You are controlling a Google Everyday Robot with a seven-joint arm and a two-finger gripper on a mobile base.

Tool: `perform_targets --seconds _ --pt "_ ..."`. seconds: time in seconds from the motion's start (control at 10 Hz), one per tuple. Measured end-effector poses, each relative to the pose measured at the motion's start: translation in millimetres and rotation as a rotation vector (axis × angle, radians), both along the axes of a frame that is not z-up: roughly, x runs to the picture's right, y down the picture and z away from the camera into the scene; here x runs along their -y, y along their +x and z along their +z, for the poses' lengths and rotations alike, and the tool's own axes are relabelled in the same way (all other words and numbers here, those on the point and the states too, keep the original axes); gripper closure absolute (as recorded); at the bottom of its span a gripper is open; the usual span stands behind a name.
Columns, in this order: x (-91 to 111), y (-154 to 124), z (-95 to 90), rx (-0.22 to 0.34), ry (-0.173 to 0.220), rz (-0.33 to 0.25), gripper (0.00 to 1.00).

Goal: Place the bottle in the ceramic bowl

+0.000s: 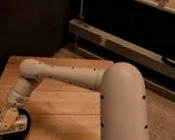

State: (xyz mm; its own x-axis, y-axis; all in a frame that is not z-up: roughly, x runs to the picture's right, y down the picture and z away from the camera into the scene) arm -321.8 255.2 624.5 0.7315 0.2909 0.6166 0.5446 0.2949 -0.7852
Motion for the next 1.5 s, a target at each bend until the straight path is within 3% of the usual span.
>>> perform_targets --seconds 0.4,0.5,0.7,1.2,1.5 --pt "-3 11 7.2 -0.058 -0.030 0.063 0.26" --pt "-5 13 7.5 -0.072 -0.041 0.079 0.21" --pt "-9 17 8.2 -0.152 -0.070 0.100 0.20" --pt "-14 24 9.0 -0.279 -0.126 0.164 0.20" --pt "-16 28 9.5 -0.304 -0.146 0.204 0.20"
